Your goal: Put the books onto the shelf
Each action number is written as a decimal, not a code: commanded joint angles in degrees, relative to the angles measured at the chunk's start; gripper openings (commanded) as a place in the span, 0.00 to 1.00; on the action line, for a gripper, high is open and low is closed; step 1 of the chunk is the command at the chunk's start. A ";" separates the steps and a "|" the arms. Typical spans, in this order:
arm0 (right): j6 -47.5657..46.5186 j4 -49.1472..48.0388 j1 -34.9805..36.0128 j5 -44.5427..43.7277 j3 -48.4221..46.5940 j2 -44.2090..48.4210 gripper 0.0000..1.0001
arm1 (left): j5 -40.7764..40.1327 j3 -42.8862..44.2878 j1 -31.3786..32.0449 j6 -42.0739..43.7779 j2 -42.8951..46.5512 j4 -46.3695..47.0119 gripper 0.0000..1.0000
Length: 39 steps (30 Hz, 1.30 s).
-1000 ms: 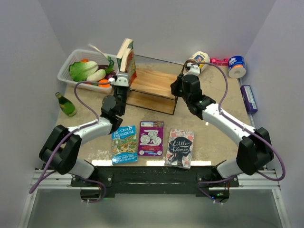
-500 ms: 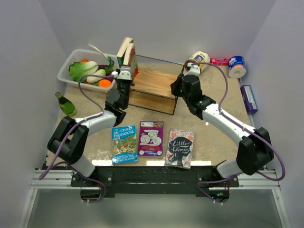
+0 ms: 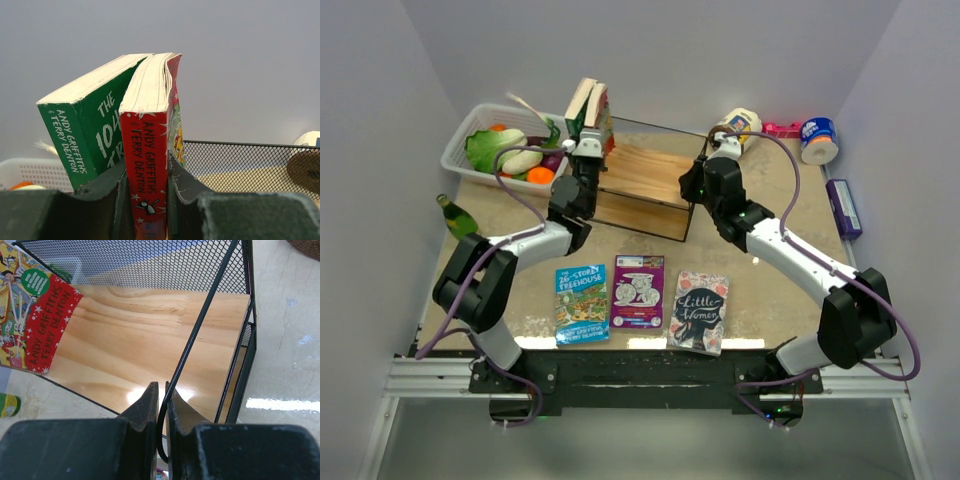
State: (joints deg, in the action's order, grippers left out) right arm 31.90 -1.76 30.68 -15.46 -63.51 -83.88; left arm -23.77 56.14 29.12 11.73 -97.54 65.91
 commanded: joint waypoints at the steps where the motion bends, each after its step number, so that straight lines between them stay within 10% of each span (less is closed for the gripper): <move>1: -1.58 3.78 0.35 2.02 1.89 -1.55 0.00 | -2.33 1.87 -2.05 1.11 -1.08 0.19 0.32; 24: -1.49 3.69 0.44 2.02 1.54 -1.73 0.00 | -3.56 -0.68 -2.32 3.74 3.05 -2.01 0.58; 39: -1.40 3.52 0.44 2.28 1.63 -2.17 0.00 | -6.99 0.55 0.23 19.12 -0.28 4.75 0.30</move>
State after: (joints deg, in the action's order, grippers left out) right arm 32.03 -2.66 30.72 -14.44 -63.40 -84.16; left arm -24.84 55.44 29.80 22.33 -96.64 63.92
